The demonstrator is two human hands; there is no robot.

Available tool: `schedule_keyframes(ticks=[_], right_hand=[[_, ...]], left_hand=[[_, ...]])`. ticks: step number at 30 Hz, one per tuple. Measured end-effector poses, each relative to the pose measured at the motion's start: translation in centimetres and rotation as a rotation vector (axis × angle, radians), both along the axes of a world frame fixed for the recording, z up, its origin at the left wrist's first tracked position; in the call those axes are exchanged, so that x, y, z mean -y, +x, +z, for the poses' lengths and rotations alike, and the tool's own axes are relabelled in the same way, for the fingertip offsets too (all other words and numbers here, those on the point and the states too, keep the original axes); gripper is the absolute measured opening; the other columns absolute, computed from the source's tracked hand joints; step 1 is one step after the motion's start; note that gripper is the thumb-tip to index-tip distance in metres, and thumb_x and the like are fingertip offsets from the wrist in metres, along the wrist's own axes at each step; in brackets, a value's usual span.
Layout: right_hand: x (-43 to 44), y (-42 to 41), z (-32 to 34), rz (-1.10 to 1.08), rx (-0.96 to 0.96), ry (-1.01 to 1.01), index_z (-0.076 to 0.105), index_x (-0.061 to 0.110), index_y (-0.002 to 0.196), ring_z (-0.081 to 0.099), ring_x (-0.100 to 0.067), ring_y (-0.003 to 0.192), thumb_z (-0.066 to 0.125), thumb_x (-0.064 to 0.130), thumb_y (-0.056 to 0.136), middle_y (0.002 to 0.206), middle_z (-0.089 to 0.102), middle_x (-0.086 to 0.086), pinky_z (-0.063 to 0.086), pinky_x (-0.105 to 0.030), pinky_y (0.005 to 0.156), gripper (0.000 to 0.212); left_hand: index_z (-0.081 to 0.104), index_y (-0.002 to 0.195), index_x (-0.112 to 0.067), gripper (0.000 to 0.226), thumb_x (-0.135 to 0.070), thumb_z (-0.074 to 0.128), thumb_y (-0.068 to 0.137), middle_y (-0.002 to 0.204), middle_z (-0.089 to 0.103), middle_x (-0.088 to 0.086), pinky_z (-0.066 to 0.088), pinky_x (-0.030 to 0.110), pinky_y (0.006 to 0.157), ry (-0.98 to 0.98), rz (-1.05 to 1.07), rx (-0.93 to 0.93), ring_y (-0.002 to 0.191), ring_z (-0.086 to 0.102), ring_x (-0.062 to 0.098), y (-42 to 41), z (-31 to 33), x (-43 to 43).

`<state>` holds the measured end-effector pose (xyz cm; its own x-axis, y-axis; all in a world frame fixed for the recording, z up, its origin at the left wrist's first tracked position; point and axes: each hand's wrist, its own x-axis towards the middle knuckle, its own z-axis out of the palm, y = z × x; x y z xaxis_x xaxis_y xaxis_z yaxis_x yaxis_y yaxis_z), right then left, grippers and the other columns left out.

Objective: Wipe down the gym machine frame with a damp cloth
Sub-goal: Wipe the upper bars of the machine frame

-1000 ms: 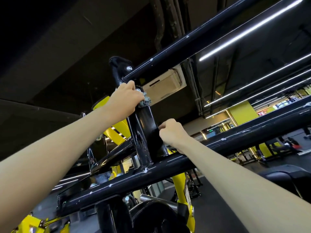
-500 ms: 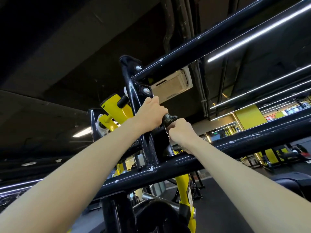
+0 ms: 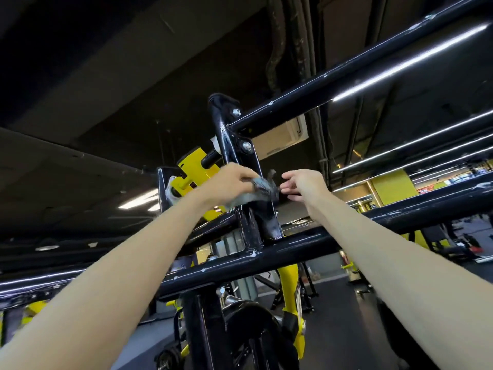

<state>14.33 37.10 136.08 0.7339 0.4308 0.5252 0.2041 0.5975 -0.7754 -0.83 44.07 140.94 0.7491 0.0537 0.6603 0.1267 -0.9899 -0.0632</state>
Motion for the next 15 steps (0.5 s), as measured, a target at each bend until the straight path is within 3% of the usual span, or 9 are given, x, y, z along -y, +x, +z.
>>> schedule_keyframes(ticks=[2, 5, 8, 11, 15], right_hand=[[1.2, -1.8, 0.1, 0.209, 0.085, -0.018, 0.060, 0.004, 0.115, 0.061, -0.018, 0.079, 0.039, 0.000, 0.096, 0.090, 0.062, -0.012, 0.051, -0.036, 0.089, 0.029], [1.4, -3.8, -0.1, 0.377, 0.237, -0.021, 0.059, 0.007, 0.113, 0.064, -0.024, 0.094, 0.049, 0.015, 0.097, 0.104, 0.065, -0.014, 0.054, -0.037, 0.085, 0.021], [1.1, -5.1, 0.3, 0.251, 0.288, -0.044, 0.060, 0.007, 0.102, 0.064, -0.022, 0.089, 0.055, 0.012, 0.095, 0.100, 0.065, -0.012, 0.058, -0.031, 0.070, 0.010], [1.1, -5.5, 0.7, 0.088, 0.267, -0.082, 0.059, 0.009, 0.093, 0.064, -0.020, 0.084, 0.062, 0.012, 0.092, 0.092, 0.066, -0.010, 0.057, -0.030, 0.066, 0.004], [1.3, -6.1, 0.4, 0.015, 0.250, -0.121, 0.060, 0.010, 0.092, 0.064, -0.017, 0.074, 0.063, 0.016, 0.092, 0.083, 0.066, -0.006, 0.056, -0.028, 0.060, 0.007]], left_hand=[[0.071, 0.089, -0.019, 0.017, -0.004, 0.062, 0.088, 0.089, 0.070, 0.001, 0.050, 0.026, 0.077, -0.369, -0.176, 0.307, 0.086, 0.064, 0.016, -1.4, 0.5, -0.5], [0.065, 0.089, -0.014, 0.011, -0.003, 0.063, 0.089, 0.085, 0.067, 0.003, 0.050, 0.033, 0.079, -0.701, -0.296, 0.359, 0.081, 0.063, 0.019, -1.6, -0.1, -0.6], [0.060, 0.082, -0.014, 0.013, -0.009, 0.058, 0.094, 0.085, 0.067, 0.004, 0.049, 0.037, 0.082, -0.827, -0.407, 0.314, 0.085, 0.063, 0.020, -1.1, -1.3, -0.6], [0.065, 0.091, -0.012, 0.016, -0.020, 0.053, 0.098, 0.103, 0.069, 0.007, 0.050, 0.043, 0.094, -0.869, -0.445, 0.276, 0.100, 0.064, 0.023, -1.0, -1.9, -1.3], [0.063, 0.101, -0.010, 0.017, -0.025, 0.058, 0.095, 0.102, 0.069, 0.006, 0.055, 0.040, 0.084, -0.972, -0.524, 0.255, 0.095, 0.065, 0.021, -1.3, -2.3, -2.1]])
